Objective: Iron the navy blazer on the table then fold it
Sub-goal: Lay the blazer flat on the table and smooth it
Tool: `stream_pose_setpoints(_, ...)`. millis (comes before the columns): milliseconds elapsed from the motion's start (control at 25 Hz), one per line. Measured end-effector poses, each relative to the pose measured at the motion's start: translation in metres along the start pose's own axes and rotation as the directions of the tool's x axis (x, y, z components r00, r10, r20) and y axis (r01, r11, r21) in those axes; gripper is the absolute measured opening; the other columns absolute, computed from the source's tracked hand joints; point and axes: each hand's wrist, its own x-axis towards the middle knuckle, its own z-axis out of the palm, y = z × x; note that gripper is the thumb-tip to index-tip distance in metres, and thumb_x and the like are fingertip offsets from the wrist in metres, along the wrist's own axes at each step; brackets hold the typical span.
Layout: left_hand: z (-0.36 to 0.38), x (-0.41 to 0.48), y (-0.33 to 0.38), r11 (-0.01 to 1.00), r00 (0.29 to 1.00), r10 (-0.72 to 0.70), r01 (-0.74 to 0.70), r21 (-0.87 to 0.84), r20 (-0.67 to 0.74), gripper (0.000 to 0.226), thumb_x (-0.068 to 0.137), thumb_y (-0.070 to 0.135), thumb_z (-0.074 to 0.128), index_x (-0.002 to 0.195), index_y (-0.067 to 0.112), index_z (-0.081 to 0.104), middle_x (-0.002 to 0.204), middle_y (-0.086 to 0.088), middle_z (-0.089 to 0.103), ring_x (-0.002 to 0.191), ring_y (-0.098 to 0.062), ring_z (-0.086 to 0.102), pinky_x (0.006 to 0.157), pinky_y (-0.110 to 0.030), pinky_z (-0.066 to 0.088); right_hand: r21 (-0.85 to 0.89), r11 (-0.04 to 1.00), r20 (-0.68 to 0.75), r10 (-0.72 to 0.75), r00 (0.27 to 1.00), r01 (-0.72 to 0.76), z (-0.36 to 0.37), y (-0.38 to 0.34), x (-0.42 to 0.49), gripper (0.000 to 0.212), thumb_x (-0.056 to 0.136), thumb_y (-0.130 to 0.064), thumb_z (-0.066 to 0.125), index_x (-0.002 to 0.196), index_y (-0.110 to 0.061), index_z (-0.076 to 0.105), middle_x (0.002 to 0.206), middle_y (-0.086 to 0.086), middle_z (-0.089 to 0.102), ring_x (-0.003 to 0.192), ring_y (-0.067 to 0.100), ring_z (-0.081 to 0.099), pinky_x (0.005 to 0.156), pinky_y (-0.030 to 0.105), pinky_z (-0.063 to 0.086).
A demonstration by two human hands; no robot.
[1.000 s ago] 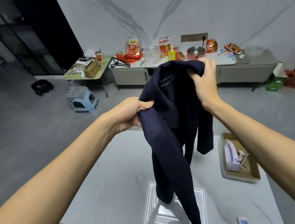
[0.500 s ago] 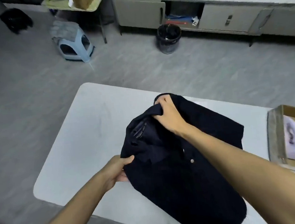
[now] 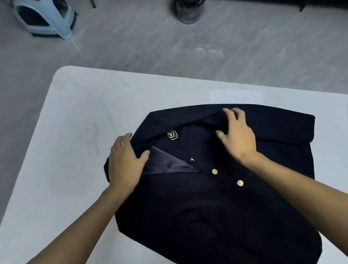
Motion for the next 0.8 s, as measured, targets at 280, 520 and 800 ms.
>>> stream_pose_setpoints(280,0.063,0.106,0.030,0.984,0.996,0.051,-0.062,0.167,0.072,0.057,0.089,0.050,0.064,0.136,0.024,0.046,0.113,-0.010,0.064,0.109,-0.037,0.058,0.088,-0.043,0.043,-0.237,0.891,-0.035,0.390,0.920,-0.387,0.010,0.091,0.041,0.046,0.093,-0.027,0.056,0.137,-0.025,0.042,0.126,0.017,0.052,0.096,0.041,0.059,0.073,0.039,0.038)
stream_pose_setpoints(520,0.022,0.129,0.029,0.961,0.983,-0.139,0.163,-0.223,0.121,0.044,0.074,0.055,0.077,0.109,0.030,0.069,0.109,0.004,0.072,0.105,-0.022,0.065,0.097,-0.043,0.050,0.316,0.948,-0.363,0.089,0.927,0.033,-0.029,0.031,0.113,0.041,0.085,-0.004,0.043,0.123,-0.012,0.056,0.121,0.006,0.056,0.101,0.023,0.057,0.083,0.022,0.037)
stream_pose_setpoints(800,0.059,0.081,0.007,0.394,0.631,0.666,-0.751,0.530,0.399,0.070,0.072,0.039,0.084,0.133,0.018,0.056,0.134,-0.010,0.055,0.120,-0.031,0.053,0.106,-0.045,0.040,-0.168,0.909,0.130,-0.363,0.923,0.381,0.047,0.080,-0.054,0.064,0.076,-0.033,0.076,0.133,-0.015,0.052,0.132,0.009,0.043,0.114,0.026,0.050,0.094,0.041,0.049)
